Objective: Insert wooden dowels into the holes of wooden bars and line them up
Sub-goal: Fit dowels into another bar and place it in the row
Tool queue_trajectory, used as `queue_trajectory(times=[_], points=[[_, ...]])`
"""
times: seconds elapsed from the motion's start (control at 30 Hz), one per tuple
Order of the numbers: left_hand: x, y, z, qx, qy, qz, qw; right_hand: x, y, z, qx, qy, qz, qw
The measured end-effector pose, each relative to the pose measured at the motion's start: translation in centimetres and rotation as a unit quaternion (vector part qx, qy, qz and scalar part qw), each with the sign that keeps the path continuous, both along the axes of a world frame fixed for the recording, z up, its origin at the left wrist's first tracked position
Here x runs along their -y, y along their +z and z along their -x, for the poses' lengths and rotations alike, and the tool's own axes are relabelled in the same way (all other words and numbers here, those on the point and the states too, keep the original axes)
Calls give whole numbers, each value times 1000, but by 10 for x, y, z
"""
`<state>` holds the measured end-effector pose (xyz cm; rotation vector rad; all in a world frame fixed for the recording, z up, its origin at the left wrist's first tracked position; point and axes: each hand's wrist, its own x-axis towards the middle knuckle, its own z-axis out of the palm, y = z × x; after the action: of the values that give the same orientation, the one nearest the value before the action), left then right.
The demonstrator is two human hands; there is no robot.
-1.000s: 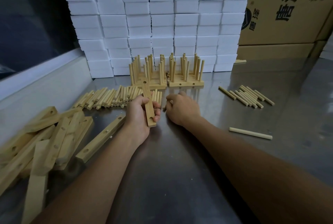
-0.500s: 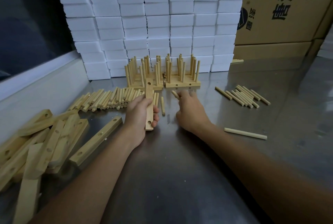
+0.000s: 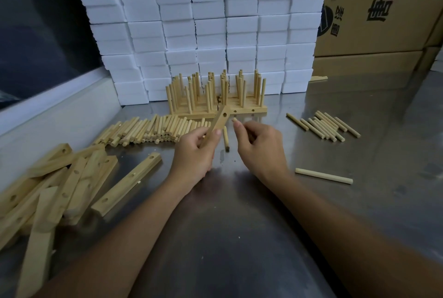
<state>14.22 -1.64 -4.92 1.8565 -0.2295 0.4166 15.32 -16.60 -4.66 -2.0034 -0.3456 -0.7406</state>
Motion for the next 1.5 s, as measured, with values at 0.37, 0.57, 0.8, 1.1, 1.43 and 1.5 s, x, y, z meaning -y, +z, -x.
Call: queue_trajectory(times=[0.37,0.57,0.8,1.1,1.43,1.5], points=[[-1,-1,3,120,68,-136,981,-1,0,4,49,-7,87,995],[0,-1,11,189,85,-265,942,3,-3,4,24,-89,208,974],[-6,2,15,230,88,-309,919,-2,10,7,-112,-5,54,992],[-5,2,16,228,81,-324,914,16,22,3,-336,124,-128,925],[-5,2,14,205,87,-333,916,8,18,-2,-252,39,-77,964],[-5,0,11,184,85,-330,922,7,16,-3,-238,32,-50,969]])
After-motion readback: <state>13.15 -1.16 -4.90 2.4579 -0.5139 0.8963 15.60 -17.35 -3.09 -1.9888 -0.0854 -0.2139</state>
